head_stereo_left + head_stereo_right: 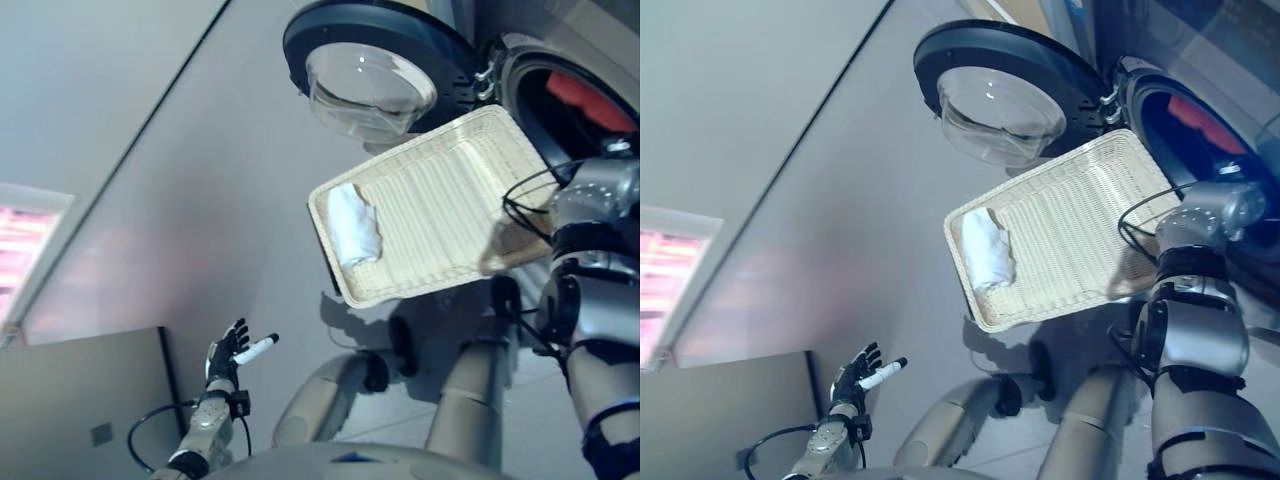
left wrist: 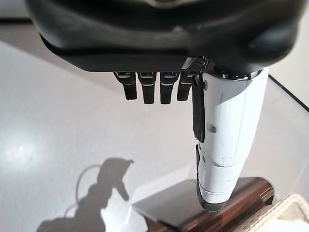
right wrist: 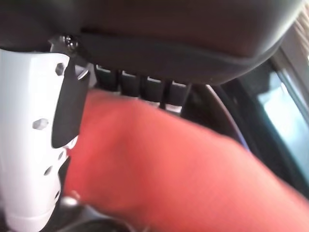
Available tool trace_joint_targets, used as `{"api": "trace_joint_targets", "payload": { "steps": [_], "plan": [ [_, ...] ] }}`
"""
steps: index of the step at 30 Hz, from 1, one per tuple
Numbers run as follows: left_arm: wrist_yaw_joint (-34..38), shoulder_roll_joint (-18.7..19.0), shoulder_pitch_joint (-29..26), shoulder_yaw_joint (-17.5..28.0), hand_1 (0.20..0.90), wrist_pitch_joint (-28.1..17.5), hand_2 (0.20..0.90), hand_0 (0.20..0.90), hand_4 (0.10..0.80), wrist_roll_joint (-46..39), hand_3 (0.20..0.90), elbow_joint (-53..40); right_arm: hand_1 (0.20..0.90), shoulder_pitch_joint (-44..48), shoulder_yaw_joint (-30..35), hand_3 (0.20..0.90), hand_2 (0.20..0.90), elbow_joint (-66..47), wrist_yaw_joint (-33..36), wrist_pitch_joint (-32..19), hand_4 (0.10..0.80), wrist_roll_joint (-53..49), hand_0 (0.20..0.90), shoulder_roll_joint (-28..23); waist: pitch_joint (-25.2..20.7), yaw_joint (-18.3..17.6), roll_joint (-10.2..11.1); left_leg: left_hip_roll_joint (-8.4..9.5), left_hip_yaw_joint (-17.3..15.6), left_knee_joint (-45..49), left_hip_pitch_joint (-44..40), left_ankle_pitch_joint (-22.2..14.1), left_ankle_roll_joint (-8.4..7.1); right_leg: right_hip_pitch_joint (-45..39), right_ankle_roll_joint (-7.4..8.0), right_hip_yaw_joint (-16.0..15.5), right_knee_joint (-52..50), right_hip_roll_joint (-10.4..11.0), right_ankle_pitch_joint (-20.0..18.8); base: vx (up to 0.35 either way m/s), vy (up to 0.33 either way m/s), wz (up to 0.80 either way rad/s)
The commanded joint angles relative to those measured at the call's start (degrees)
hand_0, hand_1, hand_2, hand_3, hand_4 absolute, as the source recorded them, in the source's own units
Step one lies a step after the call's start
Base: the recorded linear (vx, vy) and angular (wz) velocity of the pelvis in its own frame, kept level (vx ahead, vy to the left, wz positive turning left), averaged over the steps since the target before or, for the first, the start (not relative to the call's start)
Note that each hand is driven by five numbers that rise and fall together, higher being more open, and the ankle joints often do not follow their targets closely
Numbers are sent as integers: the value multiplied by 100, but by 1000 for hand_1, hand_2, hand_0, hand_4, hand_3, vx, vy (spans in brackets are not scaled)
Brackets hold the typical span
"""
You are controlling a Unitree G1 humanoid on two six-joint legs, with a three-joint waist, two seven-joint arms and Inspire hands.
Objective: Pick up the clothes and place them into the washing machine
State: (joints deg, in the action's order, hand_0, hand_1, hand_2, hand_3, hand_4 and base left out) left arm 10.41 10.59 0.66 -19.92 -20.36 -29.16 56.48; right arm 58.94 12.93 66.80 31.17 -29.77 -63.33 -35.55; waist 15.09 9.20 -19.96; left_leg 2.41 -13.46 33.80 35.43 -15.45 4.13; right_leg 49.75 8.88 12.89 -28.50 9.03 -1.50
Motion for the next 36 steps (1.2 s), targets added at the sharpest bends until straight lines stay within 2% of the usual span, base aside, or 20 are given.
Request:
{"api": "trace_joint_targets", "payload": {
  "steps": [1,2,3,5,6,8,11,15,17,21,26,30,36],
  "plan": [
    [259,376,64,522,900,-15,900,900,800,-92,900,372,900,246,-470,900,900,-227,-403,-152,800,174,900,-382,-236,-128,-153,-191,390,461,668,386,-275,-231,-809,-483,-657,-438,600,13,-20,-23],
    [223,359,81,530,900,1,900,900,800,-61,900,375,900,167,-431,900,900,-70,-481,-97,800,122,900,-286,-281,-77,-137,-181,477,496,625,195,-274,-267,-792,-469,-723,-471,776,-97,-33,-15],
    [222,368,98,525,900,2,900,900,800,-60,900,370,900,150,-422,900,900,-48,-528,-96,800,91,900,-292,-260,-106,-123,-216,392,481,690,355,-247,-219,-813,-488,-666,-465,608,103,13,-6],
    [165,339,127,503,900,9,900,900,800,-38,900,348,900,-55,-409,900,900,143,-595,-32,800,64,900,-36,-330,-38,-110,-185,478,393,601,199,-253,-288,-790,-487,-642,-514,771,7,17,4],
    [136,336,161,511,900,39,900,900,800,17,900,300,900,-247,-403,900,900,393,-649,92,800,52,900,135,-347,-14,-97,-211,436,215,623,446,-242,-295,-800,-533,-473,-492,576,-90,14,-11],
    [132,366,180,525,900,48,900,900,800,39,900,299,900,-293,-431,900,900,547,-655,163,800,92,900,160,-384,8,-79,-210,464,116,593,498,-260,-324,-795,-570,-409,-475,554,-51,0,-8],
    [177,443,122,606,900,104,900,900,800,227,900,360,900,-458,-815,900,900,1033,-801,674,800,458,900,388,-433,78,69,-227,546,-124,532,655,-313,-454,-820,-676,-223,-487,460,3,-7,7],
    [123,506,194,702,900,130,900,900,800,343,900,333,900,-607,-1389,900,900,1141,-1000,1046,800,1117,900,775,-461,193,339,-274,654,-369,417,797,-366,-686,-846,-832,42,-482,350,10,-51,16],
    [78,515,233,743,900,143,900,900,800,342,900,341,900,-738,-1461,900,900,1118,-1071,1094,800,1235,900,897,-444,215,467,-282,721,-475,324,855,-390,-869,-848,-920,189,-476,312,28,-76,11],
    [50,569,231,890,900,182,900,900,800,461,900,418,900,-792,-2252,900,900,1245,-1035,1511,800,2697,900,1005,-386,288,808,-282,870,-811,68,1022,-455,-1303,-813,-1166,617,-423,149,25,-73,20],
    [159,624,215,986,900,158,900,900,800,589,900,546,900,-814,-2965,900,900,1159,-623,1788,800,4242,900,1244,-276,388,1208,-240,1081,-1362,-354,1300,-548,-1934,-746,-1506,1248,-332,-56,42,-63,31],
    [301,652,91,1014,900,108,900,900,800,697,900,617,900,-874,-3208,900,900,1208,-353,1914,800,4967,900,1382,-182,488,1483,-213,1267,-1704,-568,1503,-614,-2324,-688,-1804,1645,-267,-168,29,-67,33],
    [366,758,-85,1027,900,165,900,900,800,847,900,572,900,-919,-3018,900,900,1438,-338,1974,800,4833,900,1554,-35,639,1792,-151,1556,-1945,-661,1696,-666,-2678,-637,-2215,1993,-169,-260,19,-59,48]
  ]
}}
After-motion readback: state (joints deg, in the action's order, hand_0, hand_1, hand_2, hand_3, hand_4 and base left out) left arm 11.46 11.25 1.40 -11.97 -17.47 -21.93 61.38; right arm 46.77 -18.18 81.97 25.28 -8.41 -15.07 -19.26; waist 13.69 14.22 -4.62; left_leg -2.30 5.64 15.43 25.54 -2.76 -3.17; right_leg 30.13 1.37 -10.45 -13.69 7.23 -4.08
